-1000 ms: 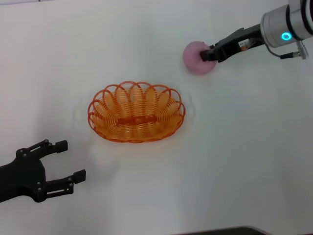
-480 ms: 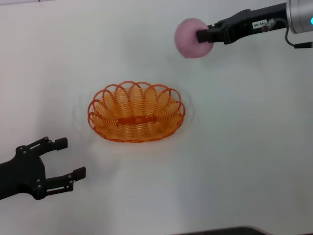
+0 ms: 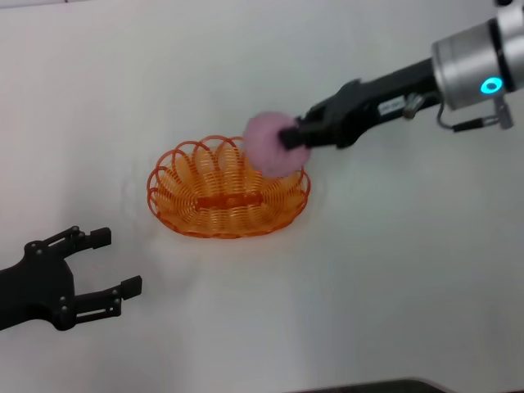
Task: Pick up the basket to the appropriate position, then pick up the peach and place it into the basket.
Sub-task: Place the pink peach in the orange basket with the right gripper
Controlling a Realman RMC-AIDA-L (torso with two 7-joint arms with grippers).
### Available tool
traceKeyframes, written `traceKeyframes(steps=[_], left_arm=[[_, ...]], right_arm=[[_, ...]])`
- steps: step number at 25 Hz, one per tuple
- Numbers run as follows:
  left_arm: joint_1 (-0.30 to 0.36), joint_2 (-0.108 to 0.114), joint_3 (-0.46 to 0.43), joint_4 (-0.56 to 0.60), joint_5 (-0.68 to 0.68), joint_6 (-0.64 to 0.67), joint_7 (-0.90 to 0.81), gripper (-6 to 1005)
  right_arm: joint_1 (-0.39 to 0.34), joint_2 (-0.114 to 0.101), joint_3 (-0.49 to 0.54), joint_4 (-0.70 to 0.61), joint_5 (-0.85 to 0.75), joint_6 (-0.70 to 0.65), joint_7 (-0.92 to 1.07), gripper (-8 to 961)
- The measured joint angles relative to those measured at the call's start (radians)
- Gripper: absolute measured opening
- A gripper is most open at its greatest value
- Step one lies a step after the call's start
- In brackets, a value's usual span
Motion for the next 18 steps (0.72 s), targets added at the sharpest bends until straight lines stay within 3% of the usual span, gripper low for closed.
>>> traceKeyframes(steps=[9, 18], left_arm=[[0.000, 0.000, 0.000, 0.002, 0.000, -0.001, -0.002, 904], [0.000, 0.000, 0.000, 0.002, 0.000, -0.001, -0.002, 904]], right_arm=[[0.046, 0.000, -0.166, 0.119, 0.014, 0.096, -0.009, 199], [0.051, -0.001, -0.196, 0.131, 0.015, 0.132, -0.006, 208]])
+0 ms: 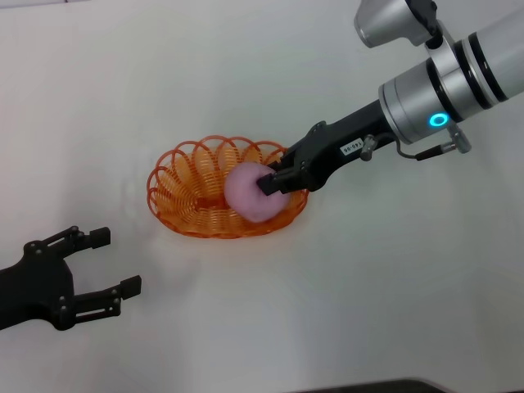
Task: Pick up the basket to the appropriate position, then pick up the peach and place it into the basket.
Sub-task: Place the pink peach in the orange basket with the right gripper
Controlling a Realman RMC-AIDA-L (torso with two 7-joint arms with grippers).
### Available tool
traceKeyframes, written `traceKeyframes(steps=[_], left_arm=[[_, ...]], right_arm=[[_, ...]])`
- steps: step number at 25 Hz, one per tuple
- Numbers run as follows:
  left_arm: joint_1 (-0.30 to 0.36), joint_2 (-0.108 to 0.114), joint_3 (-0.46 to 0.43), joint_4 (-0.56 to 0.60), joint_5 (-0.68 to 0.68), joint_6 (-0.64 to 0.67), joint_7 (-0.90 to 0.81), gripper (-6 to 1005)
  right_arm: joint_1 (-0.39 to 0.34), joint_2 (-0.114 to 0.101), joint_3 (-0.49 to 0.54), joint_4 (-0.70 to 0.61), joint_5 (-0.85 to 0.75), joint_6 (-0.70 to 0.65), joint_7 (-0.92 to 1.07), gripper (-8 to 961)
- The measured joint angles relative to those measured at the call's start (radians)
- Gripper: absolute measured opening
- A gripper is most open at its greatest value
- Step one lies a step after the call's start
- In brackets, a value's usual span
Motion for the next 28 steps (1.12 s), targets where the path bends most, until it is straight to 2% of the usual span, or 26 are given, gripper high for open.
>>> traceKeyframes(steps=[3, 13, 14, 19, 24, 28], left_arm=[[0.000, 0.000, 0.000, 0.000, 0.000, 0.002, 0.000, 904], [-0.001, 0.000, 0.000, 0.000, -0.001, 0.002, 0.000, 904], [-0.001, 0.000, 0.000, 0.000, -0.001, 0.002, 0.000, 904], [-0.002, 0.000, 0.000, 0.000, -0.002, 0.003, 0.000, 904], [-0.002, 0.000, 0.000, 0.000, -0.003, 0.003, 0.000, 904], [-0.002, 0.000, -0.001, 0.000, -0.003, 0.003, 0.000, 904]], right_arm=[[-0.005, -0.001, 0.012, 0.000, 0.005, -0.003, -0.005, 211], [-0.022, -0.004, 0.030, -0.015, 0.007, -0.013, -0.021, 426], [-0.031, -0.005, 0.041, -0.029, 0.009, -0.028, -0.038, 476], [-0.125, -0.009, 0.186, -0.122, 0.066, -0.145, -0.180, 712], [-0.236, -0.032, 0.347, -0.143, 0.110, -0.219, -0.354, 898], [-0.327, -0.036, 0.424, -0.129, 0.110, -0.227, -0.528, 944]])
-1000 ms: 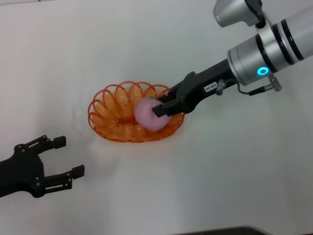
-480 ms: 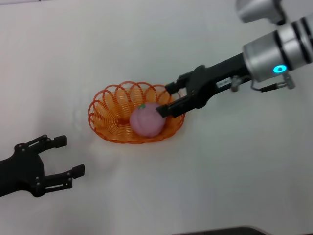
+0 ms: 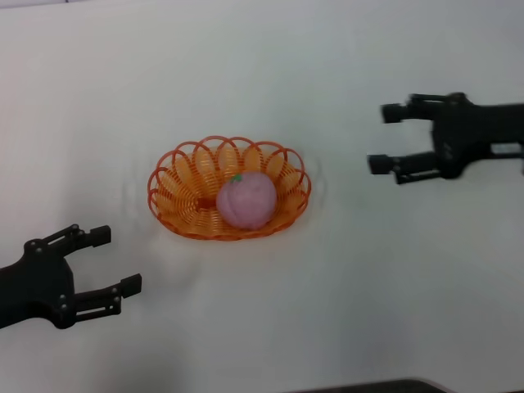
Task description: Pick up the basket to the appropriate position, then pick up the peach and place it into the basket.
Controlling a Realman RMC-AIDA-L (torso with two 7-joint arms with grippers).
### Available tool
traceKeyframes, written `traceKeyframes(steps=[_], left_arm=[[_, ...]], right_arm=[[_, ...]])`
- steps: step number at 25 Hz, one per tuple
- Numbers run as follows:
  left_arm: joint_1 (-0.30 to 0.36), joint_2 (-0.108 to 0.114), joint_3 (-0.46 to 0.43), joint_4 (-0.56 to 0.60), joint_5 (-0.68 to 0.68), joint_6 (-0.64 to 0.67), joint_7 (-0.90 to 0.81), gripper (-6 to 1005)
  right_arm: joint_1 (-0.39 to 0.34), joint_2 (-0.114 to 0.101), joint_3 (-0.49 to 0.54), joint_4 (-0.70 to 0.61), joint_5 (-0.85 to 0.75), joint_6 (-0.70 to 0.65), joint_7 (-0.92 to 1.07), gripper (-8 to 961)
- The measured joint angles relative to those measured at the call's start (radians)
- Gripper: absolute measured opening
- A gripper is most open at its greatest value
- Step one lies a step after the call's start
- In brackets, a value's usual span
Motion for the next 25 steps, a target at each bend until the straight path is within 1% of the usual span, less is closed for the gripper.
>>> traceKeyframes(steps=[1, 4, 6, 7, 10, 12, 18, 25], left_arm=[[0.000, 0.000, 0.000, 0.000, 0.000, 0.000, 0.000, 904], [0.000, 0.000, 0.000, 0.000, 0.000, 0.000, 0.000, 904], [0.000, 0.000, 0.000, -0.001, 0.000, 0.000, 0.000, 904], [0.000, 0.000, 0.000, -0.001, 0.000, 0.000, 0.000, 904], [0.001, 0.000, 0.000, -0.003, 0.000, -0.002, 0.000, 904], [0.001, 0.000, 0.000, -0.004, 0.001, -0.004, 0.000, 904], [0.002, 0.000, 0.000, -0.007, 0.002, -0.008, 0.000, 904], [0.006, 0.000, 0.000, -0.006, 0.001, -0.006, 0.000, 904]], right_arm=[[-0.026, 0.003, 0.018, 0.005, -0.001, 0.006, -0.044, 956], [-0.072, 0.010, 0.078, 0.054, -0.004, 0.030, -0.148, 949], [-0.083, 0.008, 0.108, 0.100, -0.011, 0.059, -0.192, 945], [-0.087, 0.004, 0.118, 0.130, -0.017, 0.087, -0.211, 945], [-0.088, -0.009, 0.121, 0.196, -0.025, 0.149, -0.241, 945], [-0.082, -0.012, 0.117, 0.215, -0.034, 0.175, -0.249, 945], [-0.055, -0.001, 0.116, 0.220, -0.067, 0.198, -0.251, 945], [-0.049, 0.003, 0.117, 0.211, -0.068, 0.187, -0.250, 945]])
